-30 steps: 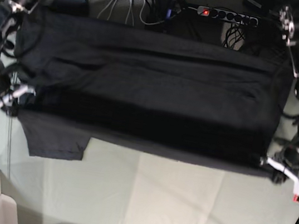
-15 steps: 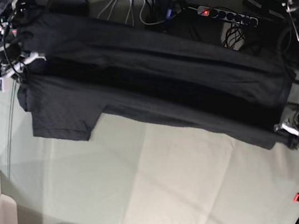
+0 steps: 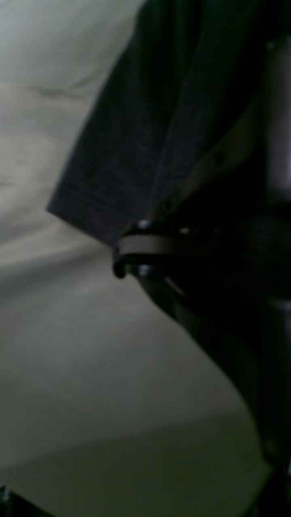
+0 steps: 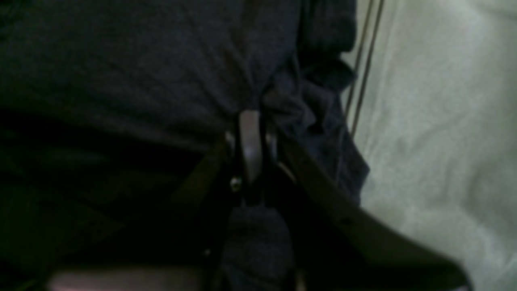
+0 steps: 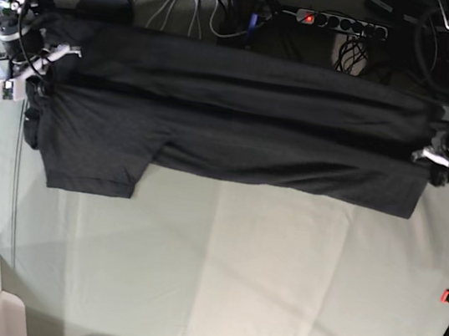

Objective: Layout the t-shirt on the table in an organized manner, then fold the t-shirt properly

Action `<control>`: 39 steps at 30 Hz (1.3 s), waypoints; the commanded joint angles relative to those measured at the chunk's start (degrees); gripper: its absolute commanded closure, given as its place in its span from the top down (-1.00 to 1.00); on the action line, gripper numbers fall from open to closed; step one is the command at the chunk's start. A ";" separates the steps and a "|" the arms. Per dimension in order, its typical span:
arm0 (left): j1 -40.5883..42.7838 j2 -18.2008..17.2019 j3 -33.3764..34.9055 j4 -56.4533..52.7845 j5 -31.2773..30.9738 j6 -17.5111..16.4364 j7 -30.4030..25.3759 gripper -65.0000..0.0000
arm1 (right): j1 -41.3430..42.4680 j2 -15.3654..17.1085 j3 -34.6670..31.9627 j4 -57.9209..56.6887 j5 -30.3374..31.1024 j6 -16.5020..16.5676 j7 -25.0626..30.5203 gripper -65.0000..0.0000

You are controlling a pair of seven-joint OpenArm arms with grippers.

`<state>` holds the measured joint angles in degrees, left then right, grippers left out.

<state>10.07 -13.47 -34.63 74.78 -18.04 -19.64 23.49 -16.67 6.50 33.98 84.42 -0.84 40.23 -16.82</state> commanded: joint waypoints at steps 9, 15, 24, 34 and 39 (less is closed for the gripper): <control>-0.53 -0.90 -0.31 0.43 -0.46 0.08 -1.29 -1.00 | 0.09 0.66 2.90 0.90 0.80 -0.23 1.30 -1.00; -0.53 -0.90 -0.05 0.25 -0.29 0.08 -1.20 -1.00 | 0.09 -0.13 2.73 -0.51 0.53 -0.23 0.86 -1.00; -0.53 -0.90 -0.22 -4.76 -0.46 0.08 -1.20 -0.47 | -1.05 -0.04 2.55 -3.76 0.45 -0.23 0.86 -0.78; -0.53 -0.90 -0.22 -5.82 -0.64 0.17 -1.20 -0.28 | -2.63 -0.39 5.01 4.32 0.71 -0.23 0.86 -0.02; -0.53 -0.72 -0.22 -5.82 -0.64 0.17 -1.20 -0.27 | 1.41 -2.33 9.67 10.30 0.71 -0.23 0.77 0.06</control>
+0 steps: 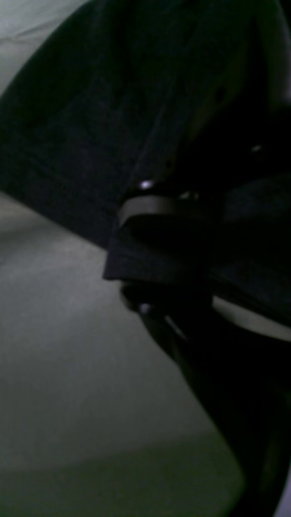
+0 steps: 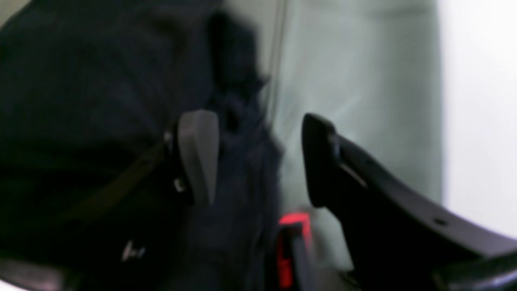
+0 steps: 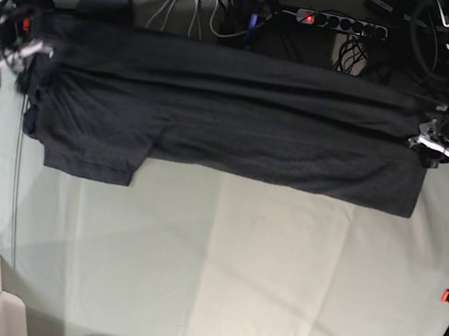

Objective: Layout the t-shirt on the table in an organized manner, then fold the t-shirt properly

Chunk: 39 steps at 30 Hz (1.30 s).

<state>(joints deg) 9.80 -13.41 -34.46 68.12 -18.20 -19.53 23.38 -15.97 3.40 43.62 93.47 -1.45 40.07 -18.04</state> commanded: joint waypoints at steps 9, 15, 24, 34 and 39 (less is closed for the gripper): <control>-0.26 0.71 -0.49 0.85 -0.49 0.06 -1.18 -0.27 | 18.03 3.94 -5.15 -8.33 0.97 -0.07 -8.20 0.07; -0.53 0.71 -0.49 0.85 -0.22 0.06 -1.18 -0.27 | 27.26 8.25 -9.55 -25.38 0.97 -0.07 -10.75 0.07; -0.70 0.71 -0.49 0.85 -0.13 0.06 -1.18 -0.27 | 29.81 9.57 -12.27 -39.27 0.97 -0.07 -2.48 0.07; -0.88 0.71 -0.49 0.85 -0.13 0.06 -1.18 -0.27 | 28.58 9.30 -12.27 -42.53 0.88 -0.07 -0.73 0.05; -0.97 0.71 -0.49 0.85 -0.13 0.06 -1.18 -0.27 | 28.32 9.22 -12.27 -42.53 0.88 -0.07 -0.73 -0.46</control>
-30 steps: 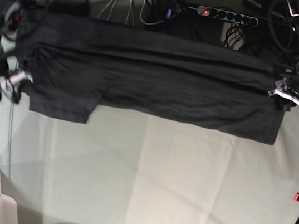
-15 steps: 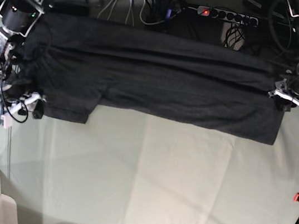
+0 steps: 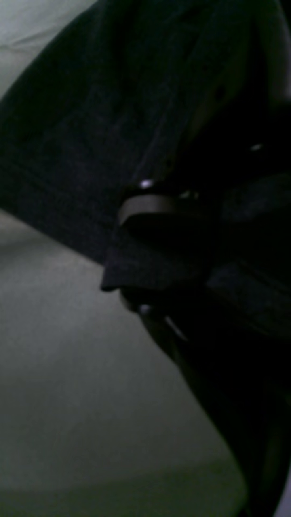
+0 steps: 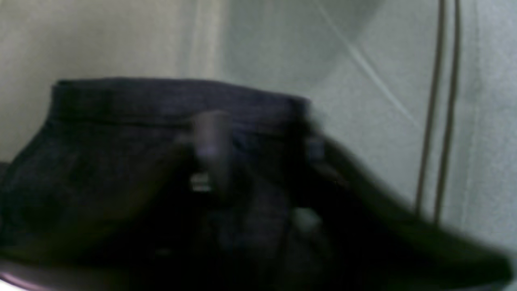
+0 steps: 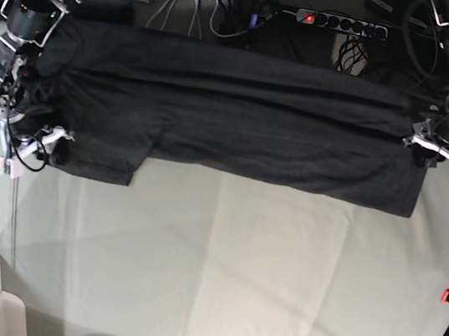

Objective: Layout the t-shirt on the table in an organized manner, then fold the t-shirt properly

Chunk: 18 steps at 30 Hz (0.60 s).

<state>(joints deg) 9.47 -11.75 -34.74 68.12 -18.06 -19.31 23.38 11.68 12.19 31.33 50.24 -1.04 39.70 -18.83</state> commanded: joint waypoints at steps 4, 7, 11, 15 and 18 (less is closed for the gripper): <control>-0.64 -0.96 -0.20 0.85 -0.26 -0.16 -1.18 -0.27 | 0.93 0.61 0.01 1.06 0.55 0.30 -0.12 -1.00; -0.64 -0.96 -0.20 0.85 -0.26 -0.16 -1.27 -0.27 | 0.49 0.43 0.36 5.28 0.82 0.30 -0.12 -1.00; -0.64 -0.96 -0.20 0.85 -0.26 -0.16 -1.27 -0.27 | -3.90 -1.68 0.36 17.32 0.99 0.30 -0.29 -1.00; -0.64 -0.96 -0.20 0.85 -0.26 -0.16 -1.27 -0.27 | -9.97 -4.41 0.36 31.39 0.99 0.30 -2.49 -1.00; -0.64 -0.96 -0.20 0.85 -0.44 -0.16 -1.35 -0.27 | -13.92 -6.16 0.54 39.39 0.99 0.30 -5.65 -1.00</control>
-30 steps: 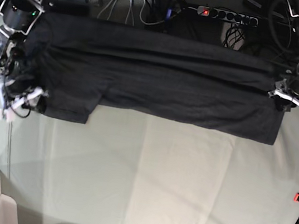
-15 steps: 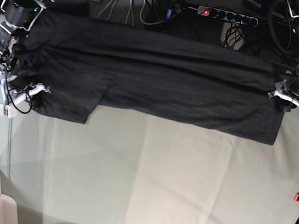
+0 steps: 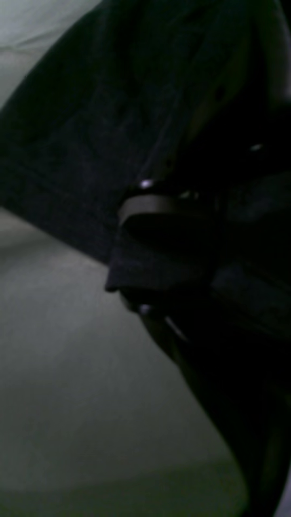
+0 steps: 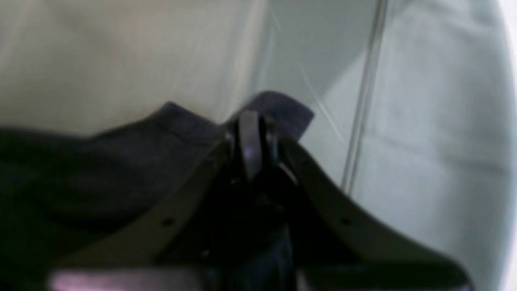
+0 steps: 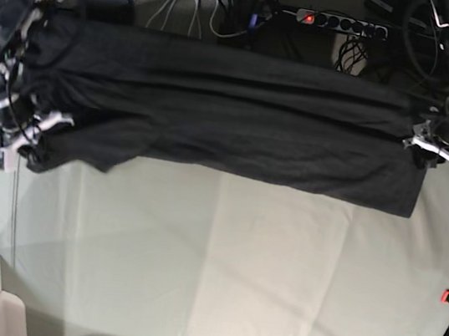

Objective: Layout the t-shirt on the table in an organized manner, then fold the t-shirt properly

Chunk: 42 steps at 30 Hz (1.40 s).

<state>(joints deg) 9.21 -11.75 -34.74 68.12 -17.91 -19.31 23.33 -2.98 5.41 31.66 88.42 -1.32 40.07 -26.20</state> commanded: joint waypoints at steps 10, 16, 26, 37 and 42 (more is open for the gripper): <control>-0.38 -1.13 -0.03 0.85 -0.42 -0.16 -1.40 -0.27 | -6.82 -2.82 8.21 7.53 1.28 -0.07 -0.05 -1.00; -0.38 -1.31 0.06 0.85 -0.42 -0.16 -1.22 -0.27 | -6.55 -2.55 9.88 1.12 1.28 -0.07 0.04 -1.00; -0.20 -1.39 -0.03 0.85 -0.42 -0.16 -1.05 -0.27 | -7.17 -2.73 9.79 -2.40 1.10 -0.07 -0.13 -1.00; 0.33 -1.48 0.15 1.38 -0.77 -0.25 -0.96 -0.26 | -9.19 -2.90 9.79 -0.99 1.10 -0.07 0.13 -0.25; 0.33 -1.31 0.15 1.47 -0.86 -0.34 0.10 0.10 | -10.07 -2.99 9.79 -1.08 1.19 -0.07 0.13 -0.24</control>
<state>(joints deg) 9.69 -12.34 -34.41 68.47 -18.31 -19.33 24.25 -12.88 1.89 41.23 86.35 -1.04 40.05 -27.18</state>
